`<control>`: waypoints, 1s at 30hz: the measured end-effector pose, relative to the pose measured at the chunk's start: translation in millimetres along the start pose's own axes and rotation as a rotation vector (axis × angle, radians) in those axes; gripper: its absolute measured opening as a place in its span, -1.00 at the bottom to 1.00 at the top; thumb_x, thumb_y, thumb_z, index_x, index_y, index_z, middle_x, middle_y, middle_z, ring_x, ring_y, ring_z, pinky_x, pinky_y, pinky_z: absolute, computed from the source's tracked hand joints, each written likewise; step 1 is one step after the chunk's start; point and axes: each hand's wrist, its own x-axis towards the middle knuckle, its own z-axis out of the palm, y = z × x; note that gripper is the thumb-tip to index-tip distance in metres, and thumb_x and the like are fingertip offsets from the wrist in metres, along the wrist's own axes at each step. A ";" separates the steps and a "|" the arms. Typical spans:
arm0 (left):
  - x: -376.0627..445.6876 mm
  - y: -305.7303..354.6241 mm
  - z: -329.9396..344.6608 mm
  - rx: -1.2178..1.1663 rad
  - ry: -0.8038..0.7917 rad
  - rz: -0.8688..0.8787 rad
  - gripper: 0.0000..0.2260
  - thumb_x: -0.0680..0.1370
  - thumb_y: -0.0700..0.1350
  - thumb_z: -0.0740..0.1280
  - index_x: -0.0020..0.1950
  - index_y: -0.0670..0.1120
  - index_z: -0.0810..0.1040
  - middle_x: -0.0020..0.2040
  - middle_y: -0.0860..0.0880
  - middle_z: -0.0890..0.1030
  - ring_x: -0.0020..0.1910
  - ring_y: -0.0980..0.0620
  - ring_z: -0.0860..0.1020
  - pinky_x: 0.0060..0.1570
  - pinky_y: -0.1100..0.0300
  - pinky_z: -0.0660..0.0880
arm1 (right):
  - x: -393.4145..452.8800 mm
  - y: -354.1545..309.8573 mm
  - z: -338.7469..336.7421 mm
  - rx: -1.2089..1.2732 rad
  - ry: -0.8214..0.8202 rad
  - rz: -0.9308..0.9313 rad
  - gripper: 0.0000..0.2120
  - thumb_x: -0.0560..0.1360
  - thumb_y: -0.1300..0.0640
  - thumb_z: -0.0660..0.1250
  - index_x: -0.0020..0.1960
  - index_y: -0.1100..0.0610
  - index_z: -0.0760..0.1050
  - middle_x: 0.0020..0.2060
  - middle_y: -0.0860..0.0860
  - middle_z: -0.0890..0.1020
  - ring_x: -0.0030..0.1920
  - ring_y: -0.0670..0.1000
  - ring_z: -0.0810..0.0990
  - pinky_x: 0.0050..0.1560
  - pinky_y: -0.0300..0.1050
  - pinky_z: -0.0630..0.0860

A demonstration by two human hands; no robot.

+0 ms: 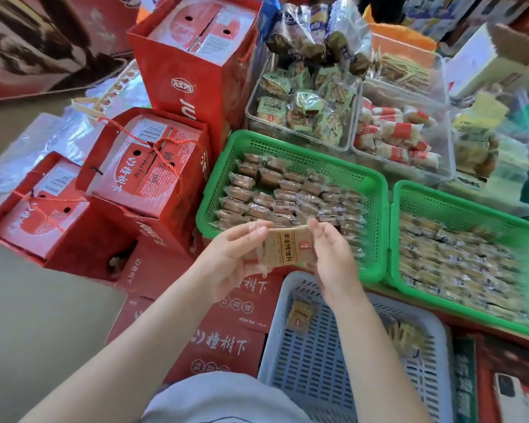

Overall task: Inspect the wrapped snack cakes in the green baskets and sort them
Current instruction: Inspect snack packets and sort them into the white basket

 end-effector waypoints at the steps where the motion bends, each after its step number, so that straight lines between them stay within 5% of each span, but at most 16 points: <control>1: -4.9 -0.8 2.9 -0.022 -0.016 -0.006 -0.70 0.46 -0.03 0.38 0.15 -0.10 0.60 -0.05 -0.15 0.69 -0.14 -0.05 0.67 -0.27 0.20 0.63 | -4.7 0.4 1.3 0.006 0.016 -0.035 -0.66 0.65 -0.11 0.18 -0.10 0.14 0.47 -0.29 0.00 0.62 -0.25 -0.04 0.62 -0.23 -0.14 0.56; 5: -19.3 -4.8 9.7 -0.063 -0.022 -0.014 -0.67 0.50 -0.03 0.34 0.24 -0.09 0.58 -0.02 -0.17 0.69 -0.19 -0.02 0.67 -0.27 0.18 0.63 | -18.4 3.2 -1.5 -0.207 0.108 -0.296 -0.63 0.66 -0.07 0.15 -0.16 0.20 0.37 -0.39 -0.03 0.44 -0.41 -0.14 0.39 -0.39 -0.28 0.37; 9: -23.9 -9.1 13.2 0.040 0.003 -0.020 -0.64 0.51 0.01 0.34 0.29 -0.02 0.59 0.10 -0.12 0.70 0.05 -0.06 0.68 -0.09 0.06 0.64 | -24.8 8.9 -11.0 -0.223 0.160 -0.435 -0.67 0.67 0.01 0.16 -0.15 0.22 0.37 -0.42 -0.03 0.39 -0.45 -0.14 0.31 -0.43 -0.27 0.29; 13: -19.7 -15.7 29.0 0.136 0.102 0.021 -0.79 0.61 -0.08 0.29 0.20 -0.04 0.64 -0.16 0.00 0.71 -0.11 0.07 0.66 -0.08 0.14 0.62 | -25.8 15.8 -23.4 -0.171 0.213 -0.464 -0.72 0.67 0.06 0.20 -0.16 0.18 0.38 -0.46 -0.09 0.37 -0.48 -0.14 0.31 -0.45 -0.34 0.26; 20: -12.1 -18.5 54.5 0.176 0.094 0.088 -0.80 0.62 -0.22 0.28 0.16 -0.24 0.63 -0.11 -0.17 0.69 -0.21 0.01 0.65 -0.22 0.21 0.61 | -28.8 5.9 -56.8 0.157 0.045 -0.084 -0.79 0.64 -0.03 0.24 0.10 0.10 0.52 -0.23 0.05 0.68 -0.33 -0.08 0.62 -0.44 -0.26 0.44; 24: -10.3 -17.9 66.8 0.175 -0.020 0.083 -0.76 0.54 -0.14 0.32 0.08 -0.29 0.60 -0.15 -0.21 0.66 -0.29 -0.06 0.62 -0.28 0.17 0.61 | -33.9 9.3 -71.7 0.437 -0.086 0.015 -0.80 0.67 0.09 0.19 0.07 0.19 0.52 -0.26 0.12 0.67 -0.58 -0.10 0.31 -0.55 -0.17 0.04; 26: -6.4 -22.7 70.7 0.187 0.016 0.078 -0.80 0.58 -0.15 0.32 0.10 -0.26 0.58 -0.13 -0.20 0.64 -0.24 -0.04 0.60 -0.29 0.18 0.60 | -33.6 14.9 -71.8 0.493 -0.050 0.022 -0.82 0.65 0.10 0.21 -0.04 0.10 0.54 -0.31 0.08 0.66 -0.57 -0.07 0.27 -0.55 -0.14 0.02; 30: -1.7 -31.5 68.9 0.319 0.150 0.129 -0.90 0.61 -0.15 0.38 0.11 -0.07 0.53 -0.12 -0.07 0.66 -0.18 0.02 0.62 -0.15 0.13 0.60 | -36.4 12.4 -64.5 0.513 0.180 0.101 -0.77 0.65 0.09 0.25 -0.16 0.00 0.56 -0.31 0.00 0.70 -0.39 0.04 0.54 -0.44 -0.20 0.29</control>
